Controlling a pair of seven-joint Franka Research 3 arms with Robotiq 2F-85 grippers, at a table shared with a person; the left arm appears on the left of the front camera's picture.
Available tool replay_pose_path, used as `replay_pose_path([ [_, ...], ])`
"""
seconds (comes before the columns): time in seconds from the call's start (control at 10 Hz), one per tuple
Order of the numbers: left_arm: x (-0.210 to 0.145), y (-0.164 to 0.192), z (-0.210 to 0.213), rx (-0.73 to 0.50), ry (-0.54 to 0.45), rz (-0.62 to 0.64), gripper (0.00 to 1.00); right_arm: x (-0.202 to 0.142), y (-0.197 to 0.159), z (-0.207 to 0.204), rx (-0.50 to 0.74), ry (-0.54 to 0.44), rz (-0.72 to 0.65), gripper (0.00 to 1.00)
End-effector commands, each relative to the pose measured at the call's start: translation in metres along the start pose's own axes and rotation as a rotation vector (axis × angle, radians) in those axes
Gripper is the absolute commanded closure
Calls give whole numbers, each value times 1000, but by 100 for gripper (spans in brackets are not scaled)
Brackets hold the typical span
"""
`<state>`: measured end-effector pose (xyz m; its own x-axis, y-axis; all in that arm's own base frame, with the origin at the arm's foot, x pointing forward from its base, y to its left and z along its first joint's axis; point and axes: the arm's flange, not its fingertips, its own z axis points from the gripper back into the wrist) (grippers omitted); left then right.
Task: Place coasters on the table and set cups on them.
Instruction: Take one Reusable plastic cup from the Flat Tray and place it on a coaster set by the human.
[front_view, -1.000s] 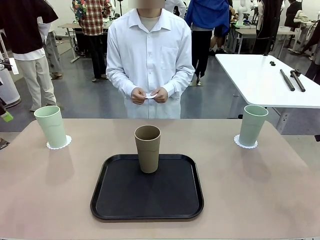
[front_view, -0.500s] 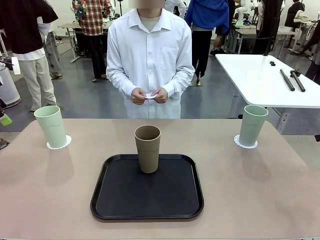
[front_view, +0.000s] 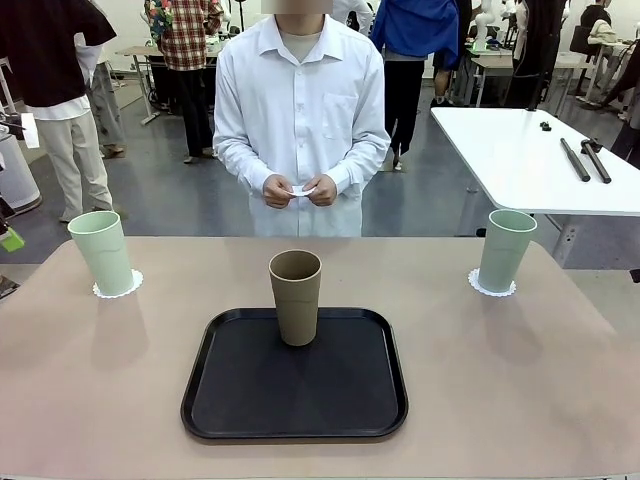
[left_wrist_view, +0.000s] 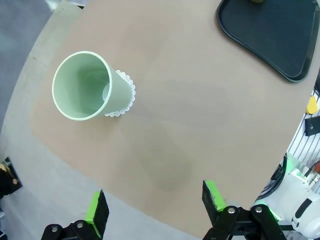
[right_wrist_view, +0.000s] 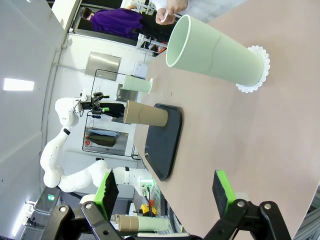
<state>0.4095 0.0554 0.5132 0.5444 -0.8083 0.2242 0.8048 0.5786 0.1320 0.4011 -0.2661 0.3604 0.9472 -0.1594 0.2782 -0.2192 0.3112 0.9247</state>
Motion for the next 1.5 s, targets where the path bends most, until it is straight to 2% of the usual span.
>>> replay_pose_path([
  [0.0,2,1,1,11,20,1,0,1,2,-1,-4,2,-14,0],
  [0.8,0,0,0,2,4,-6,0,1,2,-1,-4,2,-14,0],
  [0.9,-23,-20,-9,-43,-8,217,0,1,2,-1,-4,2,-14,0],
  [1.0,-31,-31,-13,-102,-2,343,0,1,2,-1,-4,2,-14,0],
  [1.2,-28,-40,-19,-179,54,450,0,1,2,-1,-4,2,-14,0],
  [1.3,-36,-45,-29,-228,13,492,0,1,2,-1,-4,2,-14,0],
  [1.4,-43,-39,-34,-330,-100,522,0,1,2,-1,-4,2,-14,0],
])
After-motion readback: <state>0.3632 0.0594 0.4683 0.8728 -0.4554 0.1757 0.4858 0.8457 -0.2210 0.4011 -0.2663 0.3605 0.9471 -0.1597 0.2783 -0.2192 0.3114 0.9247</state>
